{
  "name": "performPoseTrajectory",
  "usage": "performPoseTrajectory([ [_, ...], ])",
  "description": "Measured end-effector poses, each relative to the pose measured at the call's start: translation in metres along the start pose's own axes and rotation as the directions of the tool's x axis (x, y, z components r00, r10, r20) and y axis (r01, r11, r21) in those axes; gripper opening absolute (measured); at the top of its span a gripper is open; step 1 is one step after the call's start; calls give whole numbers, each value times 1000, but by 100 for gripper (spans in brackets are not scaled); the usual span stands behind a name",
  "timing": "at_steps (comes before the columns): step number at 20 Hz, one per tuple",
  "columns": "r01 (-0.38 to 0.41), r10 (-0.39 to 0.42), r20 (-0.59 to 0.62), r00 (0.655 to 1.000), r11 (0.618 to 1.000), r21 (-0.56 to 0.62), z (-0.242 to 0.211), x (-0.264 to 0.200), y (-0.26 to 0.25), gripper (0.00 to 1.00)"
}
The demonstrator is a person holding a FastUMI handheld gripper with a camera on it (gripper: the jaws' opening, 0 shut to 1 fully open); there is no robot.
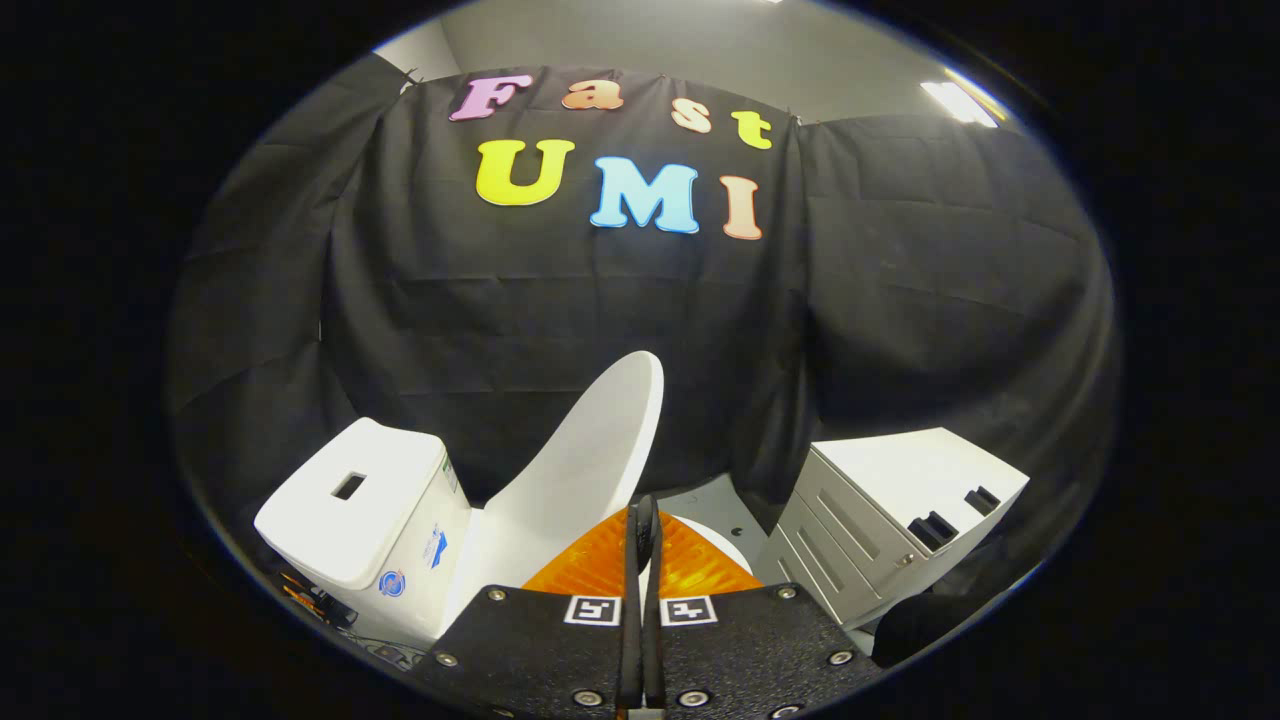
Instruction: Open the toilet lid.
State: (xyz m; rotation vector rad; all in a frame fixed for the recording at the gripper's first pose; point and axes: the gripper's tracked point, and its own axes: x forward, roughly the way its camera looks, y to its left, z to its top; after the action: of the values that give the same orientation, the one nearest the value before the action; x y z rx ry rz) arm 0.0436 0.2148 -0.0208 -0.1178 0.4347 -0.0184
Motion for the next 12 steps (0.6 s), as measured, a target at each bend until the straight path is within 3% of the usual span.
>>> performPoseTrajectory([
  [12, -54, 59, 70, 996, 996, -75, 36, -17, 59, 0],
])
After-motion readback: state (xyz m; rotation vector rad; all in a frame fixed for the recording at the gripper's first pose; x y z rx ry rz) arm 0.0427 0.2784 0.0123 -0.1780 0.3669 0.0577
